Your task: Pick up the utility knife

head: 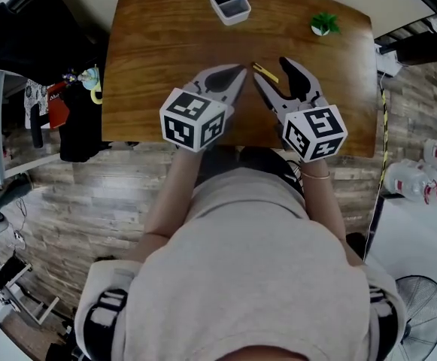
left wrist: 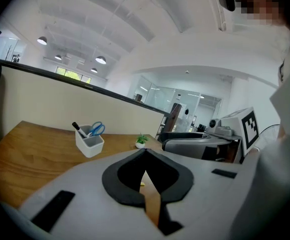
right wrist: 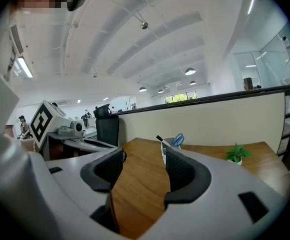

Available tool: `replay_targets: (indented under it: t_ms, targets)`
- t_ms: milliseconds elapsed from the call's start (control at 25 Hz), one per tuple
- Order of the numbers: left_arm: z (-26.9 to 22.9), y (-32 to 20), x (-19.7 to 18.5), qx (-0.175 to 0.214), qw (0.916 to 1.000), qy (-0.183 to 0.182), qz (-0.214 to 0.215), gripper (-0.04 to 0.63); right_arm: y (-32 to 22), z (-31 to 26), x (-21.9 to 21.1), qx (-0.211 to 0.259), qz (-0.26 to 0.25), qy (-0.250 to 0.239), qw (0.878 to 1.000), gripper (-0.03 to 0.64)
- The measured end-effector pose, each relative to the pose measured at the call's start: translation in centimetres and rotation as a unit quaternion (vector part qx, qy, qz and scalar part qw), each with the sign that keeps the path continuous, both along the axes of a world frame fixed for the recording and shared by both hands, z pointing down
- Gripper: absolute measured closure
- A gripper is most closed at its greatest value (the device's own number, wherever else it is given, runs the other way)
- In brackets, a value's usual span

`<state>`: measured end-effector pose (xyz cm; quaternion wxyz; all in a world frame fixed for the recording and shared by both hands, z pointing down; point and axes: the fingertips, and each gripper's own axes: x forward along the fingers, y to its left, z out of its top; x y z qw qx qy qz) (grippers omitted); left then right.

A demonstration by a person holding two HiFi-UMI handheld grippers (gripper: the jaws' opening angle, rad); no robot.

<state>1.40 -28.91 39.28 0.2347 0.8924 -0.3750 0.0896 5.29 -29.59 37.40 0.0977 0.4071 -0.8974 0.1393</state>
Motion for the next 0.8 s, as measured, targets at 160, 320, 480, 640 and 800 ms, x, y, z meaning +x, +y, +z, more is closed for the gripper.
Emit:
replay_targets:
  t_ms: [160, 320, 480, 640, 800]
  targets:
    - [1.0, 0.1, 0.1, -0.014, 0.9999, 0.005, 0.006, 0.581, 1.0, 1.6, -1.0, -0.037, -0.043, 0.001, 0.998, 0.356]
    - [2.4, 0.3, 0.4, -0.032, 0.9994, 0.005, 0.011, 0.581, 1.8, 3.3, -1.5, -0.066, -0.071, 0.006, 0.995, 0.369]
    - [4.8, 0.4, 0.3, -0.060, 0.9980, -0.004, 0.017, 0.581, 1.7, 5.1, -1.2, -0.081, -0.074, 0.021, 0.994, 0.383]
    - [7.1, 0.7, 0.5, -0.085, 0.9961, -0.010, 0.025, 0.581, 1.2, 7.2, 0.2, -0.096, -0.054, 0.041, 0.993, 0.388]
    - [9.2, 0.7, 0.5, -0.107, 0.9938, -0.009, 0.028, 0.581, 0.5, 9.2, 1.4, -0.104, -0.044, 0.069, 0.991, 0.407]
